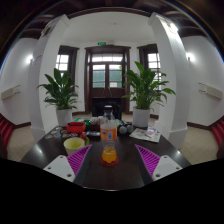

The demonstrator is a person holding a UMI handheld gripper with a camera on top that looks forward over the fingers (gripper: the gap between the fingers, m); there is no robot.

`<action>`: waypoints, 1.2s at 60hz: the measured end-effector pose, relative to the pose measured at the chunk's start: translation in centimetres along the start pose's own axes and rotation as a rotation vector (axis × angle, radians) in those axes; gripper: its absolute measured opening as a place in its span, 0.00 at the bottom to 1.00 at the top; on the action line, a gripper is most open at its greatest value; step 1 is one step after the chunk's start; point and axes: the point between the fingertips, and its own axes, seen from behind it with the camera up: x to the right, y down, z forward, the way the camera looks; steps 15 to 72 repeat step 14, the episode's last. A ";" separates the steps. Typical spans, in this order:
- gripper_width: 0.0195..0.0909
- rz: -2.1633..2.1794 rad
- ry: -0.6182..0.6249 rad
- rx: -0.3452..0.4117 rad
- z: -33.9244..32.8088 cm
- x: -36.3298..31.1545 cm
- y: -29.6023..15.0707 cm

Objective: Pour water

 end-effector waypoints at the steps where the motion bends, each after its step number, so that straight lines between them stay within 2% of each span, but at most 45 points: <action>1: 0.90 0.002 -0.002 0.004 -0.2 -0.1 -0.2; 14: 0.90 0.012 -0.001 0.047 -1.8 -0.7 -2.3; 72: 0.90 0.012 -0.001 0.047 -1.8 -0.7 -2.3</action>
